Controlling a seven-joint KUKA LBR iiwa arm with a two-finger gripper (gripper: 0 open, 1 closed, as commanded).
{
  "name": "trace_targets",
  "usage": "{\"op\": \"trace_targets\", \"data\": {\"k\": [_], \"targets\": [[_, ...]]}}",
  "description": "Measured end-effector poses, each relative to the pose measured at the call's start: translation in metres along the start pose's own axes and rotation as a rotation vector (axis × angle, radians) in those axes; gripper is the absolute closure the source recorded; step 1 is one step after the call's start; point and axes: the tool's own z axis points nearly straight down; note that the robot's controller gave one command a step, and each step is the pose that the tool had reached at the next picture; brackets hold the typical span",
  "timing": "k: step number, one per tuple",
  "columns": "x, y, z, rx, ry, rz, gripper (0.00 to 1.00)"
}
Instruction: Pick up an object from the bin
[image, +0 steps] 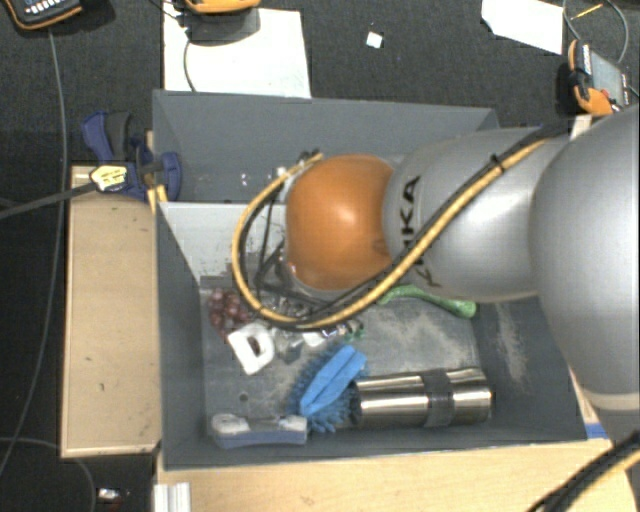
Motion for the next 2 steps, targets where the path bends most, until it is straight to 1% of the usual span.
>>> {"op": "trace_targets", "data": {"k": [1,2], "targets": [[0.053,0.003,-0.035,0.001,0.006,0.072,1.00],[0.004,0.003,-0.137,0.000,0.002,0.043,1.00]]}}
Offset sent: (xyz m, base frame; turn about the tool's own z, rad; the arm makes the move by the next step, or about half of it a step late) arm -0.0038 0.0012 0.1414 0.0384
